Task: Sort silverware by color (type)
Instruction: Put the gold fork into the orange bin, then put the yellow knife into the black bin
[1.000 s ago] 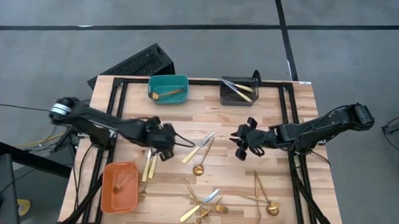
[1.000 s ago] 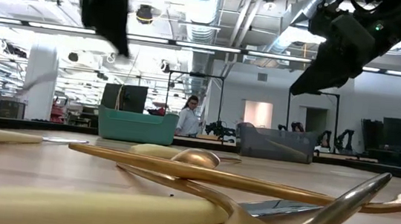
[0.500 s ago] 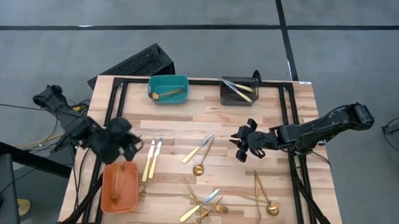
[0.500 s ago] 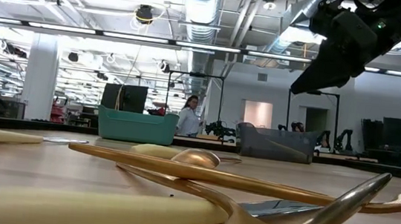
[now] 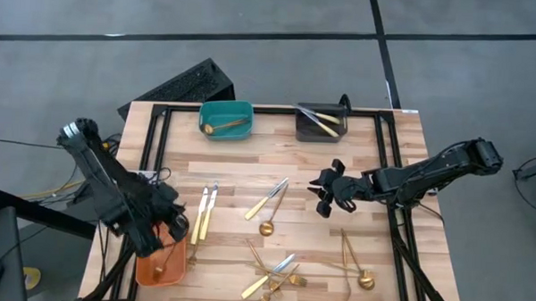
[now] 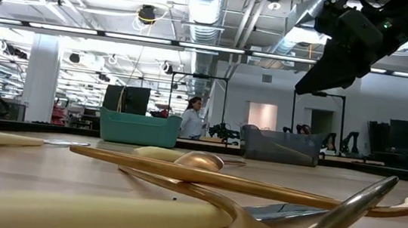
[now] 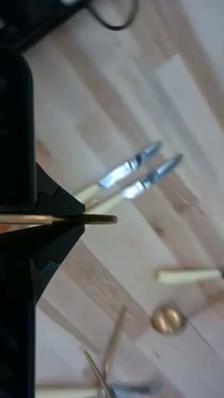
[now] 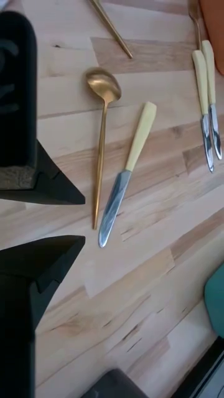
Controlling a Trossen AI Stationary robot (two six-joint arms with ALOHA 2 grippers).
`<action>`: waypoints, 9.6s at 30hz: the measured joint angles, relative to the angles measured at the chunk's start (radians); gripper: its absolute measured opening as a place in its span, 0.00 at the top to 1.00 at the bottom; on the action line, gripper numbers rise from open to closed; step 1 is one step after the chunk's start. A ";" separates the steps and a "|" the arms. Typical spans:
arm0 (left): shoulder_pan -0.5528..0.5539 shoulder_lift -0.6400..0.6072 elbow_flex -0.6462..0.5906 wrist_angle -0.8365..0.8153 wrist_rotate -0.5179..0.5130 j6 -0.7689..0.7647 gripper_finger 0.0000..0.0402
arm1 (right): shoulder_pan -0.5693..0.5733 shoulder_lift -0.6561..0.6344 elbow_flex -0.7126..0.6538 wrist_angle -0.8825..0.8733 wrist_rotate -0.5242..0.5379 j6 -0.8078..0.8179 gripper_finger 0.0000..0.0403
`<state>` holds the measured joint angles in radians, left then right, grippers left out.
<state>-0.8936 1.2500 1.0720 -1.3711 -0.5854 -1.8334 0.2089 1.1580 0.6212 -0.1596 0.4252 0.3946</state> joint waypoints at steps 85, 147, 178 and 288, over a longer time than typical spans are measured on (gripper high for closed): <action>0.751 0.622 -0.341 1.620 0.261 1.477 0.87 | 0.001 0.009 0.000 -0.009 0.108 0.262 0.71; 0.817 0.536 -0.279 2.527 0.721 1.798 0.87 | 0.168 0.237 -0.039 1.143 -0.003 -0.478 0.62; 0.819 0.535 -0.280 2.097 0.344 1.612 0.39 | -0.595 0.027 0.176 0.097 0.164 -0.493 0.84; 0.564 0.276 -0.352 0.812 0.248 0.808 0.71 | 0.050 0.034 -0.134 0.503 0.148 0.025 0.52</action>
<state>-0.3294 1.5265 0.7202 -0.5591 -0.3374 -1.0257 0.2589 1.1915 0.4870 0.3433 0.5728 0.4198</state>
